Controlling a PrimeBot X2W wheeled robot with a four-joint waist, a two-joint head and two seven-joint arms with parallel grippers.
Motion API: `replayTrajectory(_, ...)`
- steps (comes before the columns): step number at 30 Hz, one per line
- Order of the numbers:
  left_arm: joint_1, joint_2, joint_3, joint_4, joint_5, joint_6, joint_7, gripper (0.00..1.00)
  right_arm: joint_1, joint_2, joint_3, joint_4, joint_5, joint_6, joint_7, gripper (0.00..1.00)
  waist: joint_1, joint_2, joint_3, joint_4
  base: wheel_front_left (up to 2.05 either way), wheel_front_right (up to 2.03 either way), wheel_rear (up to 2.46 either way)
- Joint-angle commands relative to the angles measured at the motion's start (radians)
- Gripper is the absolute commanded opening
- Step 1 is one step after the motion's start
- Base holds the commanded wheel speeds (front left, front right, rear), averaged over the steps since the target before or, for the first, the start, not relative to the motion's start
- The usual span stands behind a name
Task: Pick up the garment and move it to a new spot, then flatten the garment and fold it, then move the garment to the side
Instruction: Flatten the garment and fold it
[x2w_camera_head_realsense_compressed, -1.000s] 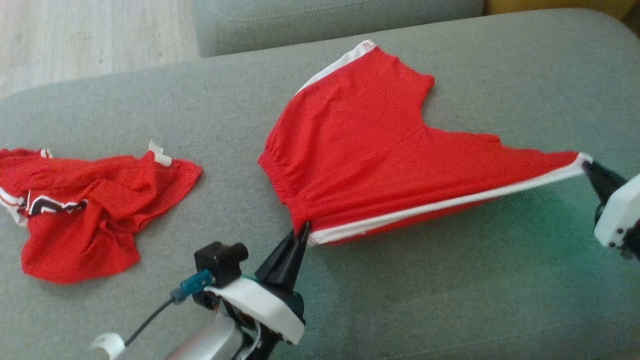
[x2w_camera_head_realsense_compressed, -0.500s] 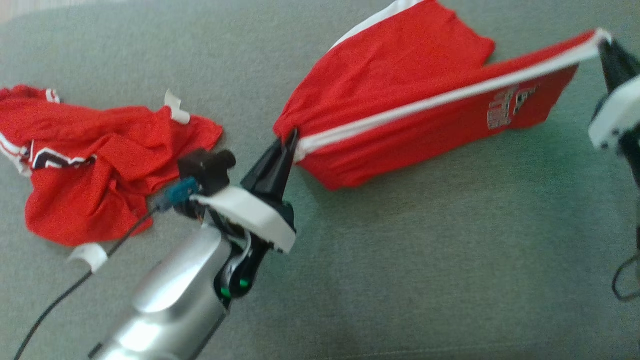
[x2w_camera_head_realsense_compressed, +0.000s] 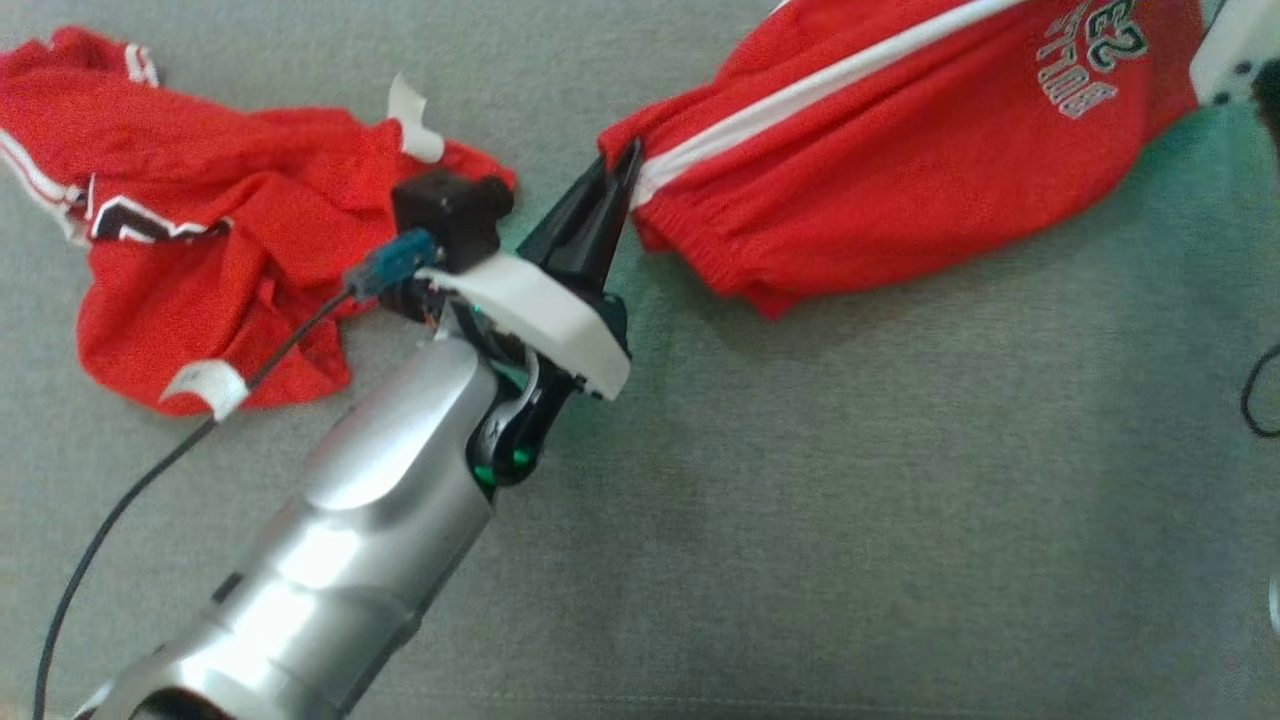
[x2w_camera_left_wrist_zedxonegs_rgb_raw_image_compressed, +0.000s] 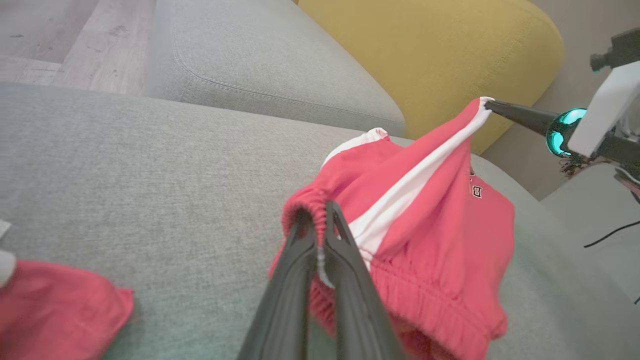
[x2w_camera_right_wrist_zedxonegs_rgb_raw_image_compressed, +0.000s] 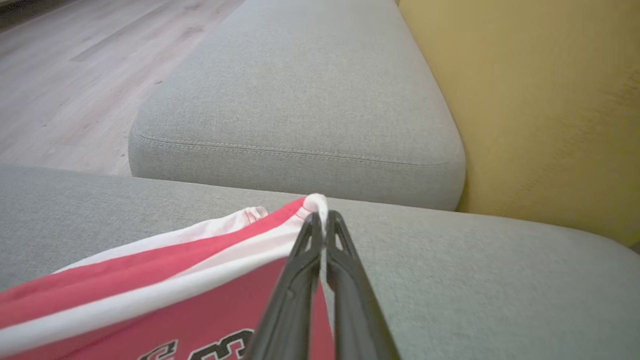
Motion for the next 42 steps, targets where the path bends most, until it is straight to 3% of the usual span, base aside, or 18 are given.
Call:
replayTrajectory(1,-0.059,0.003,0.026,-0.002,0.012,-0.009,-0.011,0.0,-0.057,0.005,0.007,0.02,-0.03,-0.002,-0.029,0.0,-0.0001,0.0,0.039,0.036,0.0,0.0,0.0)
replayTrajectory(15,-0.179,-0.057,0.002,0.128,0.029,-0.044,-0.05,0.0,-0.237,0.013,-0.079,0.296,-0.152,-0.002,-0.174,0.0,-0.0001,0.0,0.111,0.087,0.0,0.0,0.0)
replayTrajectory(16,-0.182,-0.06,-0.001,0.138,0.028,-0.044,-0.051,0.0,-0.245,0.015,-0.085,0.312,-0.157,-0.002,-0.185,0.44,-0.0001,0.0,0.112,0.089,0.0,0.0,0.0)
replayTrajectory(17,-0.184,-0.062,-0.004,0.148,0.028,-0.043,-0.05,0.43,-0.253,0.012,-0.1,0.328,-0.162,-0.002,-0.191,1.0,-0.0001,0.0,0.113,0.09,0.0,0.0,0.0)
replayTrajectory(18,-0.186,-0.064,-0.007,0.156,0.029,-0.042,-0.052,0.96,-0.26,0.01,-0.102,0.34,-0.175,-0.002,-0.203,1.0,-0.0001,0.0,0.113,0.092,0.0,0.0,0.0)
replayTrajectory(19,-0.188,-0.067,-0.007,0.164,0.028,-0.04,-0.055,1.0,-0.267,0.009,-0.112,0.353,-0.183,-0.002,-0.213,1.0,-0.0001,0.0,0.113,0.093,0.0,0.0,0.0)
replayTrajectory(31,-0.182,-0.048,0.007,0.198,0.065,0.013,-0.161,1.0,-0.245,0.032,-0.172,0.455,-0.205,-0.002,-0.38,1.0,-0.0001,0.0,0.012,0.067,0.0,0.0,0.0)
replayTrajectory(37,-0.139,0.038,0.023,0.134,0.165,0.067,-0.204,1.0,-0.17,0.079,-0.146,0.435,-0.14,-0.002,-0.513,1.0,-0.0001,0.0,-0.099,0.017,0.0,0.0,0.0)
replayTrajectory(42,-0.044,0.116,0.105,-0.022,0.276,0.145,-0.207,1.0,-0.049,0.145,-0.082,0.29,-0.069,-0.002,-0.542,1.0,-0.0001,0.0,-0.179,-0.026,0.0,0.0,0.0)
